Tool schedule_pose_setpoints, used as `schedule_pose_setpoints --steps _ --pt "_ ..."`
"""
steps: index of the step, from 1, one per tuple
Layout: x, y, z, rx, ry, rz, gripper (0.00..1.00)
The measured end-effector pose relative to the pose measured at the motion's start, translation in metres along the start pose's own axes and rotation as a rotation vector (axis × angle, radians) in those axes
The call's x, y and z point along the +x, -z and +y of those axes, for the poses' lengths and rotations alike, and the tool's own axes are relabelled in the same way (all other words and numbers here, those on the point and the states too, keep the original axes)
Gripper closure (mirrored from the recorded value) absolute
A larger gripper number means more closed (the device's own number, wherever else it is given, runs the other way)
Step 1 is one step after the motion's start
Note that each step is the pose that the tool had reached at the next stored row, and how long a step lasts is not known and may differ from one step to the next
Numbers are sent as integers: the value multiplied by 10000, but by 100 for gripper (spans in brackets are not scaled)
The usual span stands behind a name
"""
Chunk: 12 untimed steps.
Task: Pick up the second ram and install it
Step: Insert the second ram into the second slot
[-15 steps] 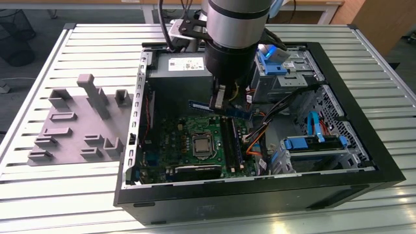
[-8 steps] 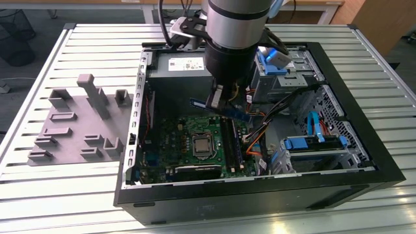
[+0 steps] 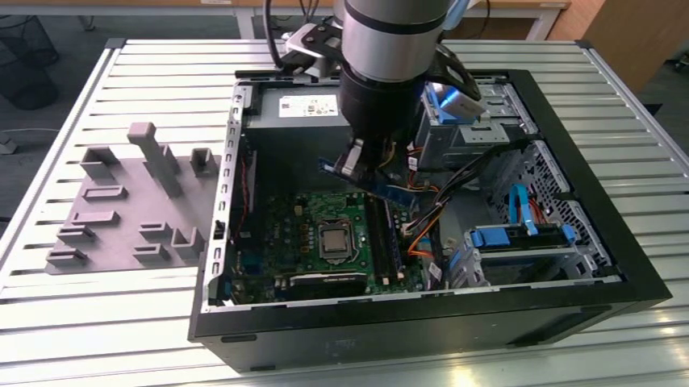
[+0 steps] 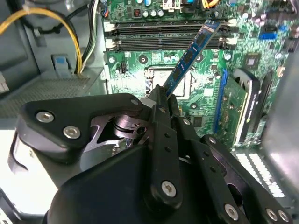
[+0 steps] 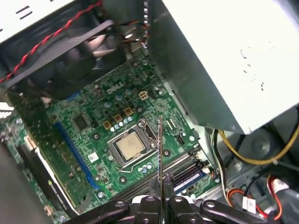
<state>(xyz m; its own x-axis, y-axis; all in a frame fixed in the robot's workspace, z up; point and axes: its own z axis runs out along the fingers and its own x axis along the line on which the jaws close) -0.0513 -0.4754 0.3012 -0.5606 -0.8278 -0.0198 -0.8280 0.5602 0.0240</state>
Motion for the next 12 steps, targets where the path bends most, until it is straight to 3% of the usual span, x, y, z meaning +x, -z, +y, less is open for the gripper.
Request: schedule_pose_setpoints --steps 12 --pt "0 -14 0 46 -2190 -48 86"
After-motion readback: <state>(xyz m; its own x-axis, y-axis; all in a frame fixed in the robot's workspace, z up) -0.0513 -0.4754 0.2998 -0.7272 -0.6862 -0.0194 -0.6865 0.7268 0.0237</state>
